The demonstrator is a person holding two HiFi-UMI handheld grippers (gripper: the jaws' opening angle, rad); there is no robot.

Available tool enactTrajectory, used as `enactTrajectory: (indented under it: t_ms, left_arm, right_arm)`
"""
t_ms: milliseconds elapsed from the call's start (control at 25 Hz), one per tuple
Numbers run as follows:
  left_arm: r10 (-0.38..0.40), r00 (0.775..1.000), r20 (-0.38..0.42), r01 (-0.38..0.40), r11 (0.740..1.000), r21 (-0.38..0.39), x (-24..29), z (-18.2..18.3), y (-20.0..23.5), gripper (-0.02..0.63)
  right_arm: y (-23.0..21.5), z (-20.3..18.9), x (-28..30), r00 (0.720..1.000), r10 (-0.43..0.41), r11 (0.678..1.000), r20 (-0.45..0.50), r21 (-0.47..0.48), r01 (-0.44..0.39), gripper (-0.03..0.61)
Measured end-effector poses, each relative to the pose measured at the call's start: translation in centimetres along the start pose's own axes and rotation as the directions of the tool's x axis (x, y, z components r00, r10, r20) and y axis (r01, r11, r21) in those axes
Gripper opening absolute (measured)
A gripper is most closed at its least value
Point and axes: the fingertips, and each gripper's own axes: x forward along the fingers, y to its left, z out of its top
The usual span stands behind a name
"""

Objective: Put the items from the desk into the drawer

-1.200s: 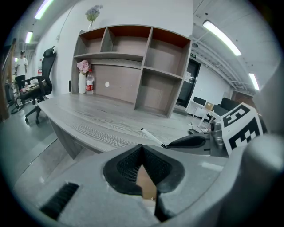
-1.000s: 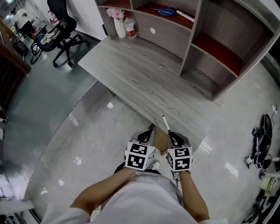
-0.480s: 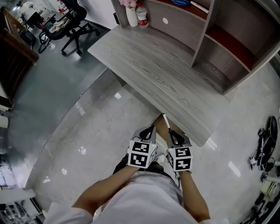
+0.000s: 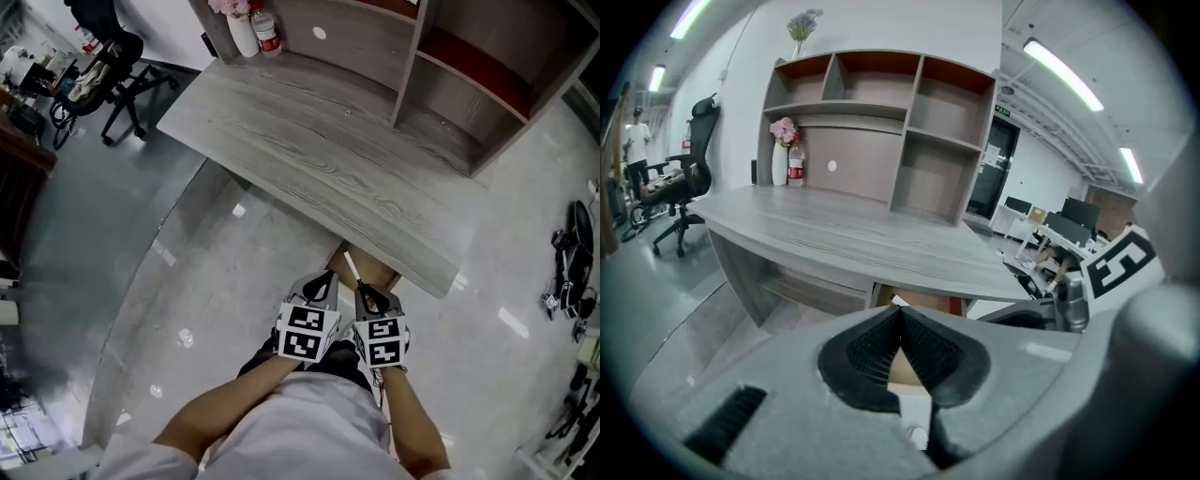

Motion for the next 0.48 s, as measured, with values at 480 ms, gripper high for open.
enactTrajectory:
  t_ms: [480]
  left_arm:
    - [-0.13, 0.985, -0.114, 0.135, 0.99, 0.034, 3.0, -2.2, 2.3, 0.002]
  right_arm:
    - [-0.9, -3.6, 6.2, 0.992, -0.106, 0.99, -0.069, 0.083, 0.112, 0.048]
